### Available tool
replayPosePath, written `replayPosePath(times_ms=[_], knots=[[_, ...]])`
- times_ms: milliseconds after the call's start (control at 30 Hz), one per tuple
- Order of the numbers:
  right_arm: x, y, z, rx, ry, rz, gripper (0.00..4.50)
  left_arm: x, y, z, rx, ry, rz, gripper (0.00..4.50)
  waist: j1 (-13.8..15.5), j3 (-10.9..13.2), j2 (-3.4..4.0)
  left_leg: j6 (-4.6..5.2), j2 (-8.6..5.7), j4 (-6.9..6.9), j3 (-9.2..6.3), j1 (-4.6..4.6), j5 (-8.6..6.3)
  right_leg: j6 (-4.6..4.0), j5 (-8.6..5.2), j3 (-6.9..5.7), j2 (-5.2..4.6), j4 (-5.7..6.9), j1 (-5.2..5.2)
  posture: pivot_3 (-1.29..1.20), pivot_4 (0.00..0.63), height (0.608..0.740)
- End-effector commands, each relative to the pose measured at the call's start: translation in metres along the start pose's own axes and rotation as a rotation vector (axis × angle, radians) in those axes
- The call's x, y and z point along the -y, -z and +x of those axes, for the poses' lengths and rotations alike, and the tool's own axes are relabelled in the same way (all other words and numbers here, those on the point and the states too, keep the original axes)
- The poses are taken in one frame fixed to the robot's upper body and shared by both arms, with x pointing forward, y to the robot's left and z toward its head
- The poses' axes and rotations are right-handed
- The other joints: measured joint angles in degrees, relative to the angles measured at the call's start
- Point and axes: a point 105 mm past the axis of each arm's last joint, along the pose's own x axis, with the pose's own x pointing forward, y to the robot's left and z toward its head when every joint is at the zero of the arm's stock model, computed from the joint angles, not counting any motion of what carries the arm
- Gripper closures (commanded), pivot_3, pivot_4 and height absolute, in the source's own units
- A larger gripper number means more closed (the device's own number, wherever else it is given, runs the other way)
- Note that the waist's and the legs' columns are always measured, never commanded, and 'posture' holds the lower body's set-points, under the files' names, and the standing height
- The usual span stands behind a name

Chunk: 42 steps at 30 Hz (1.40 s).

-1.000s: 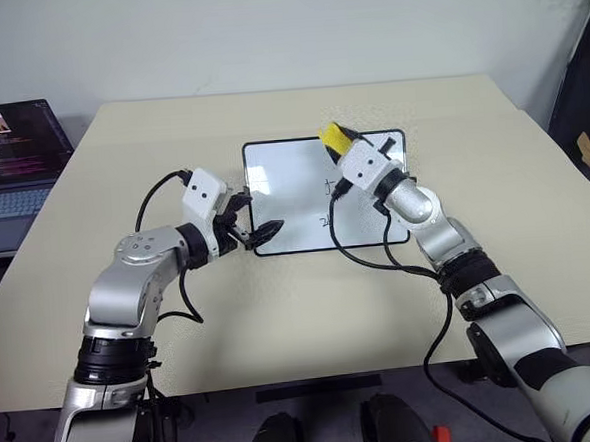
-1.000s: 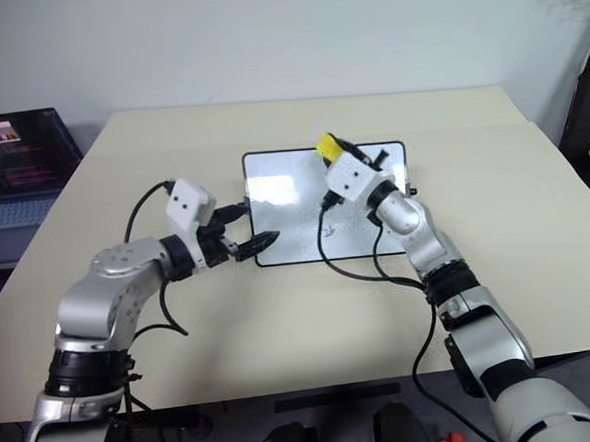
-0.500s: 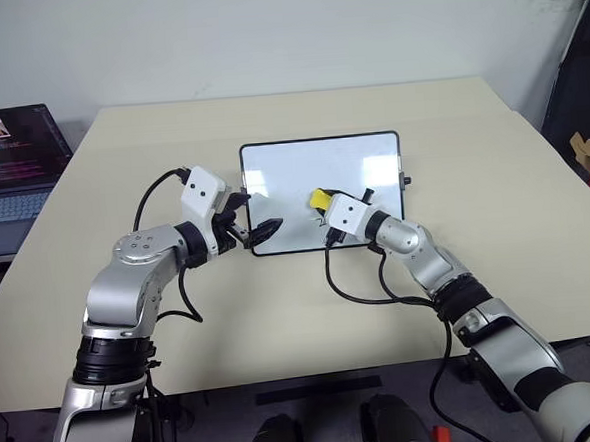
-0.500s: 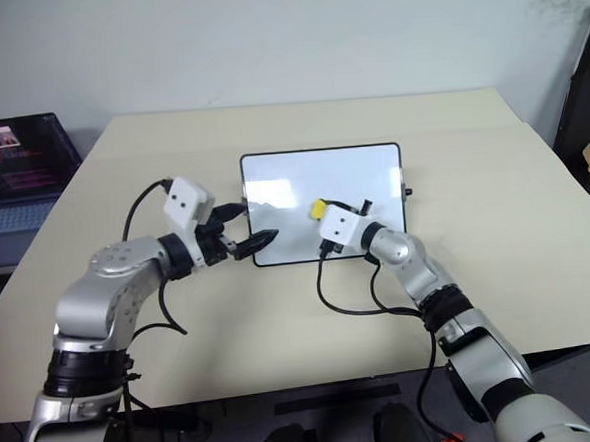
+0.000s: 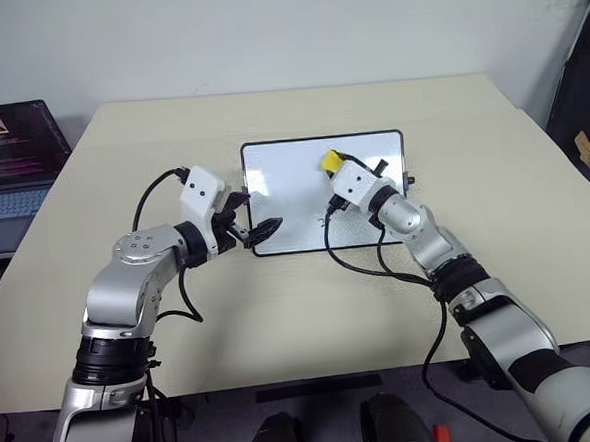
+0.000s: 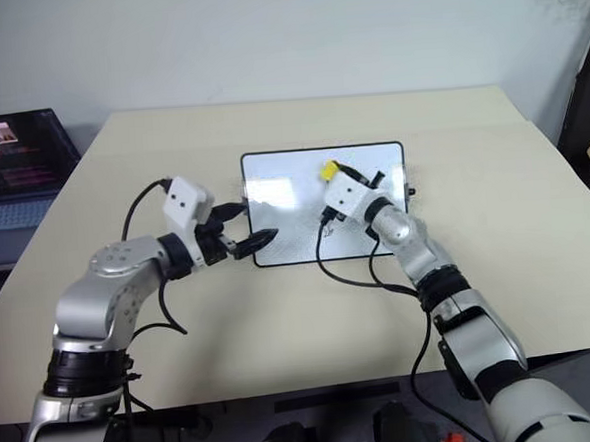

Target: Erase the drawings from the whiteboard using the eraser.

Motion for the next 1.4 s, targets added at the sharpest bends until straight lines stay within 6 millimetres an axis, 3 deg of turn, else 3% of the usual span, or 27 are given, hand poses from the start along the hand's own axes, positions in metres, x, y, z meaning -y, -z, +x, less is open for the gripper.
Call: replayPosePath(times_ms=[33, 200, 333, 433, 533, 667, 767, 867, 1033, 1167, 1300, 1400], knots=[[-0.038, 0.012, -0.004, -0.042, -0.143, 0.006, 3.33, -0.002, -0.014, -0.005, 0.040, -0.008, 0.037, 0.00, -0.01, 0.00, 0.00, 0.01, 0.00, 0.01, -0.01, 0.03, 0.00, 0.00, 0.00, -0.01, 0.00, 0.04, 0.02, 0.00, 0.150, 0.740], [-0.068, 0.008, -0.007, -0.029, -0.250, -0.006, 3.33, -0.002, -0.014, -0.004, 0.042, -0.011, 0.034, 0.00, -0.32, -0.02, 0.00, 0.01, 0.04, 0.05, -0.01, 0.13, 0.00, -0.02, 0.01, 0.02, 0.06, 0.21, 0.05, 0.00, 0.150, 0.740], [-0.073, 0.001, -0.006, -0.011, -0.264, -0.023, 3.33, -0.001, -0.013, -0.004, 0.043, -0.010, 0.030, 0.00, -0.37, -0.02, 0.00, 0.01, 0.05, 0.08, -0.02, 0.14, 0.01, -0.06, 0.06, 0.00, 0.07, 0.26, 0.05, 0.00, 0.150, 0.740], [-0.056, -0.007, -0.004, 0.023, -0.200, -0.045, 3.33, -0.002, -0.011, -0.004, 0.040, -0.012, 0.027, 0.00, -0.32, -0.01, 0.00, 0.00, 0.06, 0.08, -0.04, 0.14, 0.01, -0.07, 0.07, -0.02, 0.07, 0.26, 0.05, 0.00, 0.150, 0.740], [-0.016, -0.027, -0.007, 0.116, -0.060, -0.075, 3.33, -0.007, -0.005, -0.008, 0.027, -0.041, 0.017, 0.00, 0.05, 0.00, 0.02, 0.00, 0.06, 0.08, -0.05, 0.08, 0.01, -0.07, 0.07, -0.04, 0.07, 0.23, 0.01, 0.00, 0.150, 0.740], [0.018, -0.042, -0.024, 0.165, 0.015, -0.017, 3.33, -0.010, 0.006, -0.014, 0.001, -0.068, 0.007, 0.00, 0.39, 0.02, 0.03, -0.02, 0.07, 0.05, -0.07, -0.12, 0.02, -0.04, 0.05, -0.06, 0.05, 0.04, -0.09, 0.00, 0.150, 0.740], [0.030, -0.052, -0.043, 0.196, 0.002, 0.131, 3.33, -0.010, 0.013, -0.018, -0.014, -0.072, -0.005, 0.00, 0.53, 0.02, 0.03, -0.03, 0.09, 0.00, -0.10, -0.28, -0.01, 0.00, 0.02, -0.06, 0.03, -0.11, -0.21, 0.00, 0.150, 0.740], [0.026, -0.058, -0.068, 0.211, -0.076, 0.285, 3.33, -0.007, 0.018, -0.020, -0.023, -0.065, -0.009, 0.00, 0.75, 0.02, 0.03, 0.00, 0.11, 0.02, -0.20, -0.54, -0.03, 0.00, 0.02, -0.05, 0.00, -0.18, -0.35, 0.00, 0.150, 0.740], [0.004, -0.056, -0.116, 0.187, -0.238, 0.382, 3.33, -0.006, 0.025, -0.025, -0.045, -0.056, -0.006, 0.00, 1.67, 0.02, 0.03, 0.03, 0.06, 0.07, -0.32, -0.69, -0.05, 0.00, 0.02, -0.13, -0.03, -0.22, -0.39, 0.00, 0.150, 0.740], [-0.024, -0.033, -0.148, 0.061, -0.337, 0.267, 3.33, 0.000, 0.033, -0.028, -0.067, -0.028, -0.009, 0.00, 1.76, 0.02, 0.02, 0.04, 0.03, 0.08, -0.37, -0.69, -0.05, 0.02, 0.01, -0.17, -0.04, -0.24, -0.34, 0.00, 0.150, 0.740], [-0.044, -0.019, -0.156, 0.021, -0.382, 0.065, 3.33, 0.006, 0.033, -0.023, -0.068, 0.005, 0.003, 0.00, 1.56, 0.03, 0.00, 0.05, 0.01, 0.10, -0.29, -0.62, -0.04, 0.02, 0.01, -0.22, -0.02, -0.16, -0.34, 0.00, 0.150, 0.740], [-0.040, -0.023, -0.137, 0.064, -0.267, -0.004, 3.33, 0.011, 0.026, -0.016, -0.052, 0.035, 0.016, 0.00, 1.46, 0.04, -0.02, 0.04, 0.03, 0.09, -0.17, -0.40, -0.04, 0.03, 0.00, -0.19, 0.02, -0.04, -0.22, 0.00, 0.150, 0.740]])
